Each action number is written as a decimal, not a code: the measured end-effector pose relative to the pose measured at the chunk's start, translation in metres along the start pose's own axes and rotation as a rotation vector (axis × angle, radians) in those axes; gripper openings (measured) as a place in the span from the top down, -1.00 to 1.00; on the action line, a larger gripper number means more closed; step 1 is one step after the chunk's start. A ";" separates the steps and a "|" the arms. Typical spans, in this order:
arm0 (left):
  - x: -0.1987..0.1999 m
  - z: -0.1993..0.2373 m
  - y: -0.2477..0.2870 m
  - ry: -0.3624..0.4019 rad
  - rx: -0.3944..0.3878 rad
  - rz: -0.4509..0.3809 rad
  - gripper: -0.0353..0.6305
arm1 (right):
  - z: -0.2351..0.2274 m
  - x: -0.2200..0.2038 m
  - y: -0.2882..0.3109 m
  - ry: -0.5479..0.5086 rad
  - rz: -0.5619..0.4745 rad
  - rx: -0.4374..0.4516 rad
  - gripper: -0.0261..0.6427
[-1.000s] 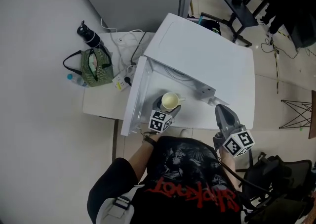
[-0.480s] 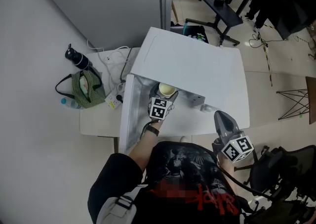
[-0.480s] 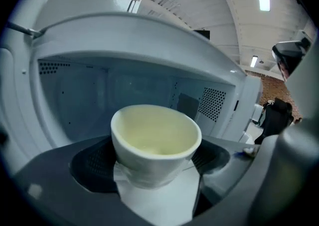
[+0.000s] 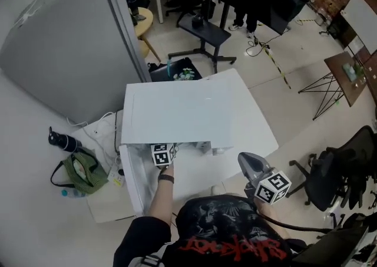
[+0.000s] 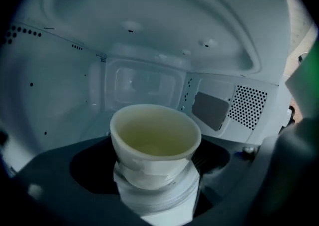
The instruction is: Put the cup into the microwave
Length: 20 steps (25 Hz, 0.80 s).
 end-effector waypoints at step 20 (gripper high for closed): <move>-0.007 -0.002 0.002 -0.071 0.103 -0.035 -0.43 | 0.001 -0.011 -0.028 0.003 -0.002 0.085 0.92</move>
Point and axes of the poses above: the fingertips, and each gripper's own axes: y forward along the fingers, z to its left, x out of its top, the point moved 3 cm from there along -y, backward along the fingers, and after that the axes turned 3 degrees about -y, right-handed, at the moved point
